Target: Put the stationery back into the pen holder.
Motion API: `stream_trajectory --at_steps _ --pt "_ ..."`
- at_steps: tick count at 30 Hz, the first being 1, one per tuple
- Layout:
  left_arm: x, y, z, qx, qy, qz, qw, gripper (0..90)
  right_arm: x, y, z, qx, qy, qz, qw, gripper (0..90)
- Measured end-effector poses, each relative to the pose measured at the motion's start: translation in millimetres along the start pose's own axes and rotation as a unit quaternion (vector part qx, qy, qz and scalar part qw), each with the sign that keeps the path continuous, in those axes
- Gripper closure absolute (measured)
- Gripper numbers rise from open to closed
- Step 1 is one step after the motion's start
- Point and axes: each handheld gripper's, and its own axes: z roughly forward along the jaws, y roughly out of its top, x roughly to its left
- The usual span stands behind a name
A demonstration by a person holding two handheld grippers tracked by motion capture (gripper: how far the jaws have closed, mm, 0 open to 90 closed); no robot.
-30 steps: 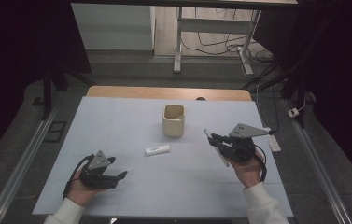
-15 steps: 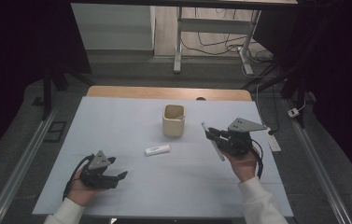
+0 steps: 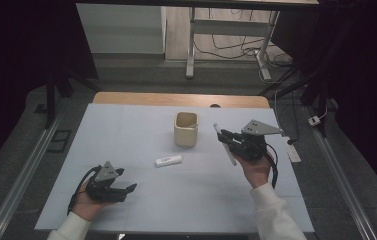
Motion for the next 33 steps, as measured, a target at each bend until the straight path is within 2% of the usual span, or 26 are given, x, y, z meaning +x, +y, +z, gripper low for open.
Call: stream_trajectory --at_steps 11,23,33 --pt "0.0 0.0 0.0 0.000 -0.001 0.000 1.0000 26.5 -1.8 6.4 9.0 -0.008 -0.003 0.003 1.0000 77.5" --pt "0.0 0.0 0.0 0.000 -0.001 0.000 1.0000 26.5 -1.5 20.2 23.6 -0.030 0.000 0.003 0.9995 77.4" --pt "-0.4 0.5 -0.2 -0.001 -0.001 0.002 1.0000 26.5 -3.6 29.5 37.2 -0.050 0.005 0.017 0.9986 77.4"
